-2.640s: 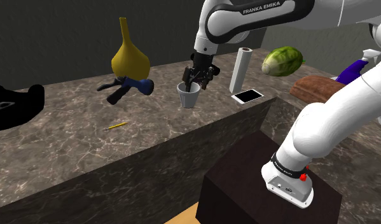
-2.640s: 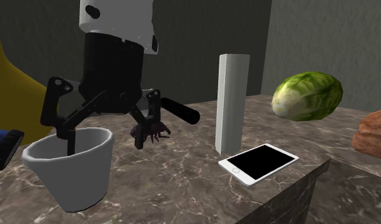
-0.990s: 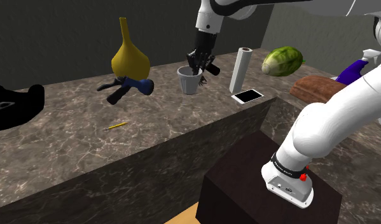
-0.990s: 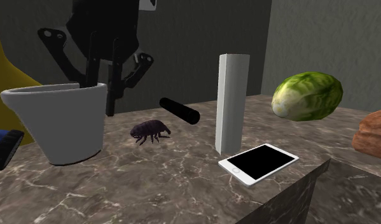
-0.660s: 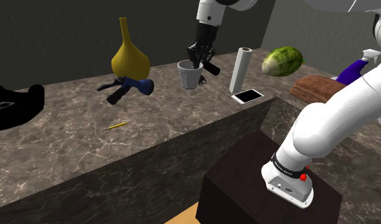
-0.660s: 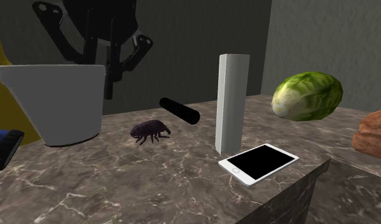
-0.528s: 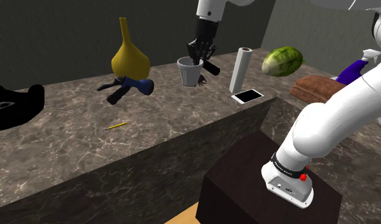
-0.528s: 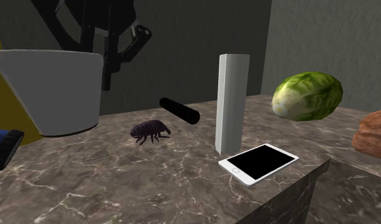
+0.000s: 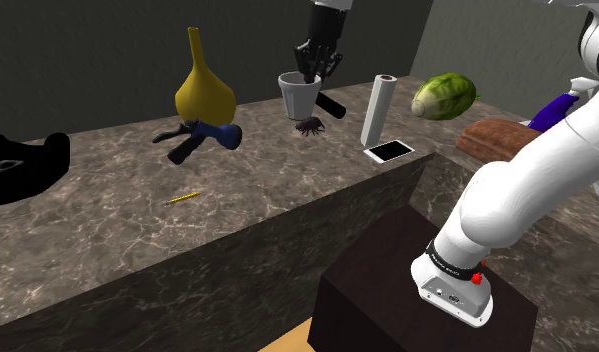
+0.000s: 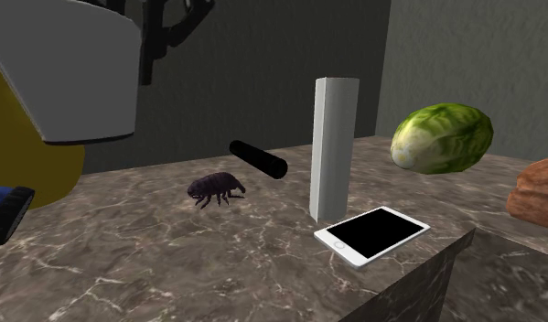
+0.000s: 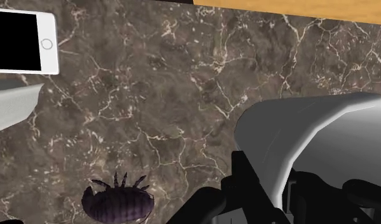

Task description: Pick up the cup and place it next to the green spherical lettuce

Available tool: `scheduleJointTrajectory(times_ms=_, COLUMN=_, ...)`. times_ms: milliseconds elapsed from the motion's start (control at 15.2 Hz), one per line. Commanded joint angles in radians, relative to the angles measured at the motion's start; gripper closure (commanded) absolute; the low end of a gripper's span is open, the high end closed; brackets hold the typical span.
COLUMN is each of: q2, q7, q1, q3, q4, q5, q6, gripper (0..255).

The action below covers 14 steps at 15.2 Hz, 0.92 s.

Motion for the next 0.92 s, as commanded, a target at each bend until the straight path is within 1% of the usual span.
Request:
scheduleJointTrajectory(times_ms=0, q2=0.004, q7=0.006, q1=0.000, q3=0.000, q4=0.031, q5=0.000, q6=-0.027, gripper=255)
scheduleJointTrajectory(times_ms=858, q2=0.079, q7=0.041, q1=0.000, q3=-0.005, q4=0.290, q5=-0.003, q6=-0.207, gripper=255)
